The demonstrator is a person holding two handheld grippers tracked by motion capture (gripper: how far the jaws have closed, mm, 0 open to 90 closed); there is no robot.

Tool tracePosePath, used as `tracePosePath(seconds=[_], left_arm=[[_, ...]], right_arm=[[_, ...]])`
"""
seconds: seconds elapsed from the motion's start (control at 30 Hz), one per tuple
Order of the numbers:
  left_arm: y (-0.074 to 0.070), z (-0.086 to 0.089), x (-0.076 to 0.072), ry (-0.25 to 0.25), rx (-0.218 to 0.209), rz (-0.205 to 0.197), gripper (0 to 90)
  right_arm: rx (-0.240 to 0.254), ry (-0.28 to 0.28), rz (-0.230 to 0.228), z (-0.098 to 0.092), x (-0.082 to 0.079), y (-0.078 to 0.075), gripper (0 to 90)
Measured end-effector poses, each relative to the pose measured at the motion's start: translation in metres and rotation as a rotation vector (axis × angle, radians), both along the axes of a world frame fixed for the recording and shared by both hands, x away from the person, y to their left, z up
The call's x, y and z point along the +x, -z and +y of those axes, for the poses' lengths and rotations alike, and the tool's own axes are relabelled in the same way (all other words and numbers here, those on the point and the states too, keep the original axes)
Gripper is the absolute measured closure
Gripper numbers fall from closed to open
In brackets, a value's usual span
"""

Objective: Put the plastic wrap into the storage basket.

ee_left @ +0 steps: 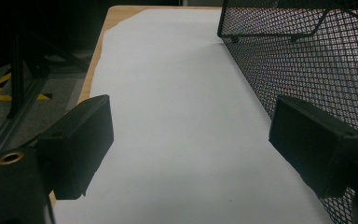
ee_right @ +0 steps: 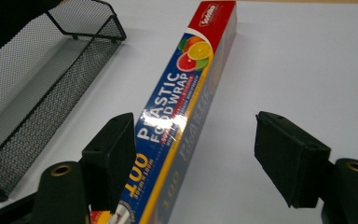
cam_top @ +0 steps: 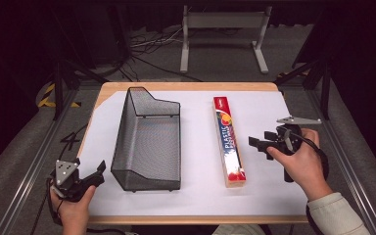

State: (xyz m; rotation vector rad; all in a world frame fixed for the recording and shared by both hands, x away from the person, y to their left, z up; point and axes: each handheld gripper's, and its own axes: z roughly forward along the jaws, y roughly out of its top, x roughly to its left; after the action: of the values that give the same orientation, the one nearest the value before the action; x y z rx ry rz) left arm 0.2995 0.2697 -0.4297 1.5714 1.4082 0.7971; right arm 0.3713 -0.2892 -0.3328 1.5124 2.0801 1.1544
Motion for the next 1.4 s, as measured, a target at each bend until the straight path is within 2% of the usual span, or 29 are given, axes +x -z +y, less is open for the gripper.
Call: tracePosePath(seconds=[0.23,0.37,0.6,0.7,0.93,1.03,1.07,1.13,1.27,1.4], left_arm=[[0.001,0.002,-0.001,-0.003,0.005,0.003,14.3],[0.001,0.002,-0.001,-0.003,0.005,0.002,14.4],[0.002,0.005,-0.005,-0.015,0.015,0.003,14.4],[0.002,0.007,-0.007,-0.017,0.016,0.001,14.3],[0.003,0.009,-0.007,-0.022,0.012,0.003,14.3],[0.004,0.008,-0.006,-0.012,0.016,0.006,13.8],[0.004,0.007,-0.005,-0.003,0.028,0.011,13.7],[0.005,0.006,-0.003,0.000,0.030,0.010,13.7],[0.005,0.005,-0.002,-0.003,0.024,0.014,13.7],[0.005,0.005,0.000,0.002,0.026,0.009,13.7]], right_arm=[[-0.022,-0.019,0.032,0.030,0.015,-0.010,28.7],[-0.032,-0.025,0.062,0.042,0.023,-0.011,28.2],[-0.081,-0.039,0.106,0.070,0.046,-0.010,24.8],[-0.108,-0.030,0.124,0.076,0.060,-0.005,24.0],[-0.130,0.027,0.176,0.086,0.083,0.008,22.7],[-0.144,0.038,0.183,0.088,0.088,0.011,22.0],[-0.148,0.045,0.197,0.091,0.093,0.017,19.1],[-0.157,0.057,0.218,0.093,0.098,0.024,18.9],[-0.191,0.070,0.259,0.097,0.103,0.036,17.8],[-0.204,0.096,0.291,0.099,0.108,0.047,17.3]])
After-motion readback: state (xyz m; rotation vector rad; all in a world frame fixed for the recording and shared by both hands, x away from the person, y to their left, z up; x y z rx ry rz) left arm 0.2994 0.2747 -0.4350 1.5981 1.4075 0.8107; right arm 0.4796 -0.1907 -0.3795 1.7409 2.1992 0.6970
